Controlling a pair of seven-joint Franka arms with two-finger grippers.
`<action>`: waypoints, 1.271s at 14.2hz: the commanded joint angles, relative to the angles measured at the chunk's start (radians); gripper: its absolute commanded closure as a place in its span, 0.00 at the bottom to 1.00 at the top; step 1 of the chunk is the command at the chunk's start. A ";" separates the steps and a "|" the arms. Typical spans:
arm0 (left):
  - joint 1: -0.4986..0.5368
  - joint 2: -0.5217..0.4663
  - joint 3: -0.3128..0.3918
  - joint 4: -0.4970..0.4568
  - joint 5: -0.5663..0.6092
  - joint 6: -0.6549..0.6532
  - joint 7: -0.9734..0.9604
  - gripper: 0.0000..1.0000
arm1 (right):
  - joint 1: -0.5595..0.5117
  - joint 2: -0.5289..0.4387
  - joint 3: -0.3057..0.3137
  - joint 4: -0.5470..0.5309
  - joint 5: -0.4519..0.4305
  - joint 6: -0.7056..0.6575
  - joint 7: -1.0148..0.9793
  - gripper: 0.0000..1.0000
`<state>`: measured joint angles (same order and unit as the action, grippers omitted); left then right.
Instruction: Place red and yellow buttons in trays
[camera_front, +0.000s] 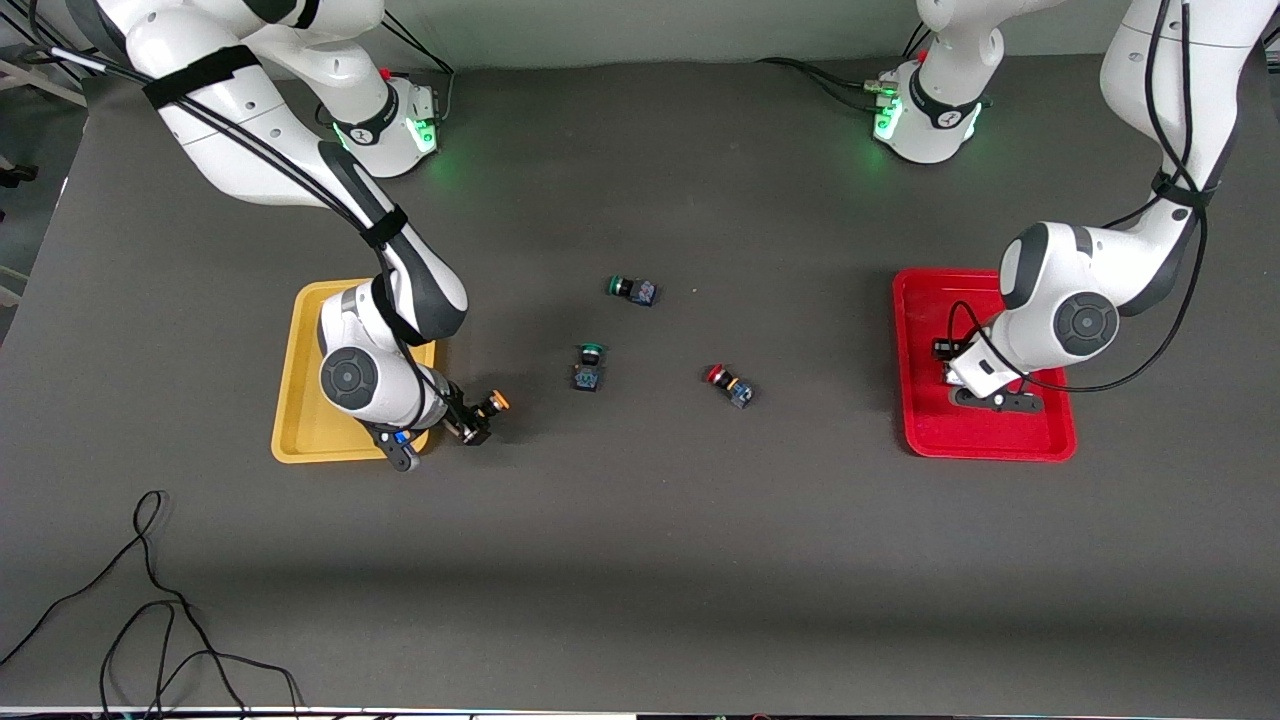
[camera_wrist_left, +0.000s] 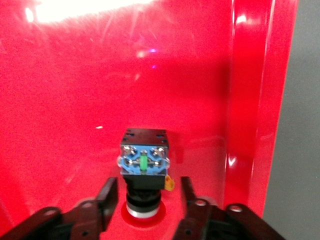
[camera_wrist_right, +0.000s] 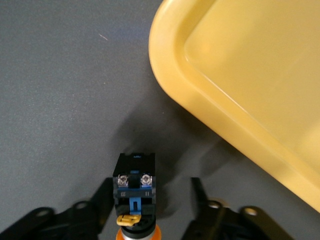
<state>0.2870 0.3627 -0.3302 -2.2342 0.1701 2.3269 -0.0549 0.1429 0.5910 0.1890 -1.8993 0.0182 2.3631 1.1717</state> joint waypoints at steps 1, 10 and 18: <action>0.001 -0.071 -0.004 0.101 0.011 -0.207 0.010 0.17 | 0.000 -0.013 0.004 -0.017 0.006 0.022 0.023 0.92; -0.144 -0.067 -0.135 0.352 -0.144 -0.326 -0.519 0.13 | -0.023 -0.260 -0.099 -0.021 0.003 -0.300 -0.198 1.00; -0.517 0.216 -0.124 0.511 0.135 -0.026 -1.373 0.00 | -0.051 -0.185 -0.236 -0.130 0.006 -0.068 -0.494 1.00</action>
<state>-0.1825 0.4351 -0.4752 -1.8561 0.2134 2.3024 -1.2966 0.0850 0.4095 -0.0382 -2.0374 0.0170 2.2847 0.7220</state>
